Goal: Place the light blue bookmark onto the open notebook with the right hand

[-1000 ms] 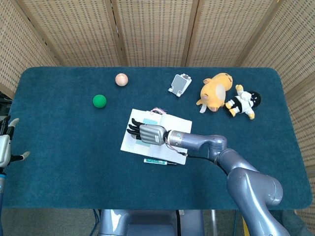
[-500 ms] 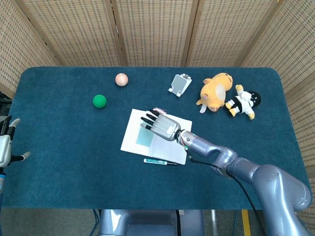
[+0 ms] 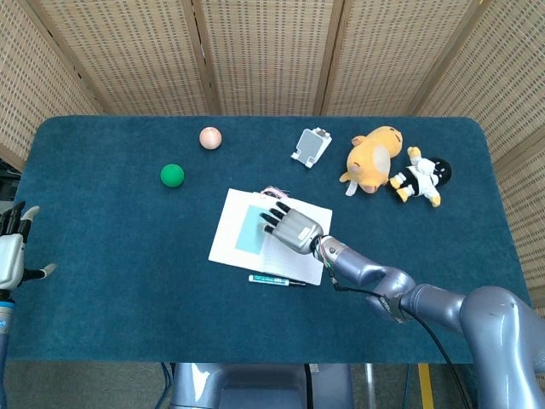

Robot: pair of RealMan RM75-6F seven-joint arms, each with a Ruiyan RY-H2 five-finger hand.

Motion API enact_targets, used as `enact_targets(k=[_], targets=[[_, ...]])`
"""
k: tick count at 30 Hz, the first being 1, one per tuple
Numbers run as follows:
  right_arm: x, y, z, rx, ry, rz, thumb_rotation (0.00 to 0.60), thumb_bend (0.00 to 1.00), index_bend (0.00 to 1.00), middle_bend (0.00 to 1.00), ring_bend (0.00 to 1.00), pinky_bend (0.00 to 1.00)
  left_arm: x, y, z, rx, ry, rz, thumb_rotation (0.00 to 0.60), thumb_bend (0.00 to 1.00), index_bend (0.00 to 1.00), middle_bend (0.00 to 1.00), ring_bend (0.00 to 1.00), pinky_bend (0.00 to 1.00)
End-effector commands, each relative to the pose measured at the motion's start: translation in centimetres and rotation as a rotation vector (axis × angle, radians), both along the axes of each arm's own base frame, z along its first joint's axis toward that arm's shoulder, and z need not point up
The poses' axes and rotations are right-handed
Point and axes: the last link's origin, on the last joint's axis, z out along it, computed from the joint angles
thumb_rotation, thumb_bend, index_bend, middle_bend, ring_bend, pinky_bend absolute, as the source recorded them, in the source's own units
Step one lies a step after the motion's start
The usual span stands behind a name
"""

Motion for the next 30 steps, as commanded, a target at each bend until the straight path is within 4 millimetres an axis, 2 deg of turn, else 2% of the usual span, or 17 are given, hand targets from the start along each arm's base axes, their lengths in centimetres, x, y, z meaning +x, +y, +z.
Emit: enact_targets(k=[1, 11, 19, 30], targets=[[0.2, 0.4, -0.4, 0.020, -0.001, -0.010, 0.600, 1.00, 0.00, 0.00, 0.00, 0.00, 0.0, 0.1, 0.0, 0.000, 0.001, 0.001, 0.600, 0.00, 0.00, 0.00, 0.00, 0.00], [1.4, 0.5, -2.4, 0.041, 0.046, 0.012, 0.600, 1.00, 0.00, 0.00, 0.00, 0.00, -0.1, 0.1, -0.2, -0.006, 0.002, 0.003, 0.600, 0.00, 0.00, 0.00, 0.00, 0.00], [1.3, 0.8, -3.2, 0.041, 0.095, 0.035, 0.600, 1.00, 0.00, 0.00, 0.00, 0.00, -0.3, 0.4, 0.1, -0.001, -0.006, 0.011, 0.600, 0.00, 0.00, 0.00, 0.00, 0.00], [1.1, 1.3, -3.3, 0.039, 0.166, 0.083, 0.600, 1.00, 0.00, 0.00, 0.00, 0.00, -0.3, 0.4, 0.2, -0.002, -0.009, 0.009, 0.600, 0.00, 0.00, 0.00, 0.00, 0.00]])
